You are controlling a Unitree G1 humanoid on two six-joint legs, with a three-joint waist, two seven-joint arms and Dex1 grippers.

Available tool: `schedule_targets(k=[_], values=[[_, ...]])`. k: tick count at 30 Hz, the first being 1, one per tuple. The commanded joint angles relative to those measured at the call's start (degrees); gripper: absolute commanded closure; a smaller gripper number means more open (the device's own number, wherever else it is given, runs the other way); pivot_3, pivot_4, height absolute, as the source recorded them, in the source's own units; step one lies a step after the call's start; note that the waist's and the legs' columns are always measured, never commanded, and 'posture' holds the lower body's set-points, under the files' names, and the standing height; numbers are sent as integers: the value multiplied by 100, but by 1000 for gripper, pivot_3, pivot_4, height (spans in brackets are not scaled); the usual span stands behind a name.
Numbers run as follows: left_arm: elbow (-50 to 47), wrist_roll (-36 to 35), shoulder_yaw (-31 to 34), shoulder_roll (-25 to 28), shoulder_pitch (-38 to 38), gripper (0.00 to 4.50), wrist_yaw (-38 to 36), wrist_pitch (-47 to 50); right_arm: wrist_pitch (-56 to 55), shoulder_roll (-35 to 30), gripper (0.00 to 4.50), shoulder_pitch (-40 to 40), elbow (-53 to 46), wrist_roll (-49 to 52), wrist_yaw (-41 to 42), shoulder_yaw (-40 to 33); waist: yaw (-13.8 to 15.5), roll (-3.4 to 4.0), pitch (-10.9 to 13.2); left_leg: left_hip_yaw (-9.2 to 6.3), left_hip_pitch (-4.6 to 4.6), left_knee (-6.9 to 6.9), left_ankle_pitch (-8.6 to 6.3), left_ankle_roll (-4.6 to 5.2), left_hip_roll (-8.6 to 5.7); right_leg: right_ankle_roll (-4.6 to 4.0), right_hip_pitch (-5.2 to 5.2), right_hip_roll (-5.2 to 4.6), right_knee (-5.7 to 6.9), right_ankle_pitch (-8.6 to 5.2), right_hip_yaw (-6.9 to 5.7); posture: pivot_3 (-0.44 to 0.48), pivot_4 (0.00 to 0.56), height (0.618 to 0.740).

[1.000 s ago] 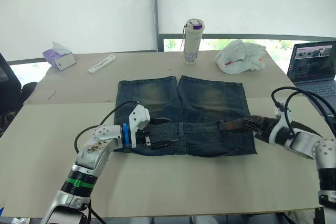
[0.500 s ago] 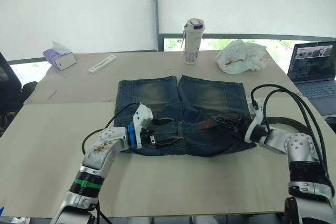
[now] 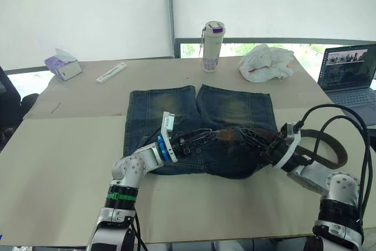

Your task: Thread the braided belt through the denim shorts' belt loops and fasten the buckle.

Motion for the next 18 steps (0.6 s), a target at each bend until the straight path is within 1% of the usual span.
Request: schedule_targets(k=[1,3,8,9,11,18], values=[[191,-14,-43,-172,-151,64,71,106,-109,-45,4500,-19,-181,293,-115,-118,-3,0,0,1,0,0,0,0,-1,0,0,0,0,0,0,0,150,740],[301,76,-94,-250,-187,64,143,110,-121,-48,4500,-12,-199,370,-146,-134,-4,0,0,1,-1,0,0,0,-2,0,0,-1,-2,0,0,0,150,740],[288,20,-133,-438,-245,64,120,165,-169,-106,4500,96,-327,298,-110,-20,-9,-1,0,2,-3,0,0,0,-2,1,0,-1,-4,0,0,0,150,740],[292,28,-129,-468,-254,306,123,157,-196,-111,4500,116,-336,261,-97,-8,-9,-1,1,2,-3,0,0,0,-2,1,0,-1,-4,0,2,0,150,740],[326,63,-100,-503,-265,883,153,128,-230,-132,4500,155,-363,208,-56,28,-10,-1,1,4,-4,-1,0,0,-2,1,0,0,-4,-1,3,0,150,740],[337,211,-92,-601,-180,4191,260,25,-345,-234,4500,291,-515,102,128,207,-5,-1,1,6,-4,0,0,-1,-3,2,0,0,-6,-1,3,0,150,740]])
